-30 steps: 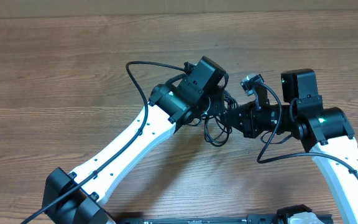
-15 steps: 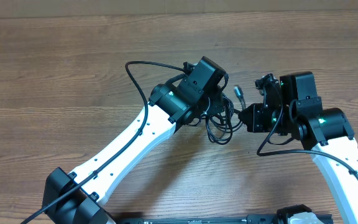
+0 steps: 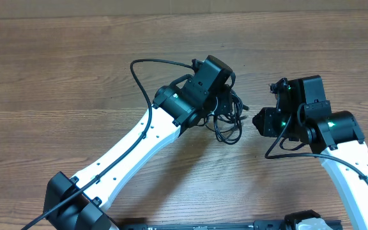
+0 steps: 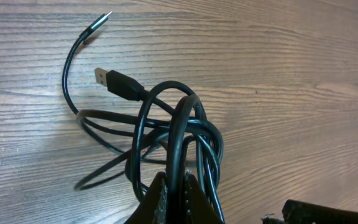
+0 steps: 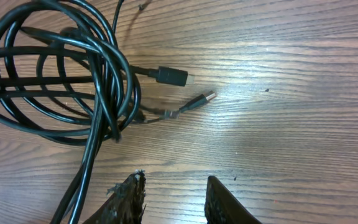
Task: Untangle cables
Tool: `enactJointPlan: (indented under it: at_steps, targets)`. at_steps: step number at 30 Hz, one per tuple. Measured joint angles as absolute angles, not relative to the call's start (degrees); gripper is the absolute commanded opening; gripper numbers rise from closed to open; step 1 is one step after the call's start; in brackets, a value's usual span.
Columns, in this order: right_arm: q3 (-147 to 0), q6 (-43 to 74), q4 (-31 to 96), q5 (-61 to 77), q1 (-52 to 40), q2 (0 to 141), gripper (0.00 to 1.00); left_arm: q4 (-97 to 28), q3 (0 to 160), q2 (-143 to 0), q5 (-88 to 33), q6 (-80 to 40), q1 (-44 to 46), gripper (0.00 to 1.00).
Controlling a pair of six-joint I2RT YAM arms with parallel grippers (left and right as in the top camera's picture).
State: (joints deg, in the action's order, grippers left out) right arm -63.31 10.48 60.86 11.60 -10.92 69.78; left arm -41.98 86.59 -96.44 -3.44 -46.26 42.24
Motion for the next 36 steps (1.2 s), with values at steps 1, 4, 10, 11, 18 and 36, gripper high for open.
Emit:
enactJointPlan:
  at_steps: [1,4,10,11,18,36]
  targets:
    - [-63.3,10.5,60.8,11.6,-10.9,69.8,0.31,-41.9,86.6,-96.4,-3.6,-46.0,42.2,0.04]
    - [-63.3,10.4,60.5,12.2,-10.9,69.7,0.31,-40.9,86.6,-96.4,-4.7,-45.3,42.2,0.04]
    - [-63.3,7.6,58.7,17.1,-10.9,69.7,0.38,-40.2,86.6,-96.4,-7.6,-44.8,42.2,0.04]
    - [-63.3,7.3,58.5,17.9,-10.9,69.7,0.38,-40.2,86.6,-96.4,-8.0,-44.8,42.2,0.04]
    - [-63.3,6.2,58.4,20.4,-10.9,69.7,0.38,-38.5,86.6,-96.4,-11.9,-44.7,42.2,0.04]
    - [-63.3,5.9,57.5,20.5,-10.9,69.7,0.32,-36.5,86.6,-96.4,-19.6,-38.5,42.2,0.04]
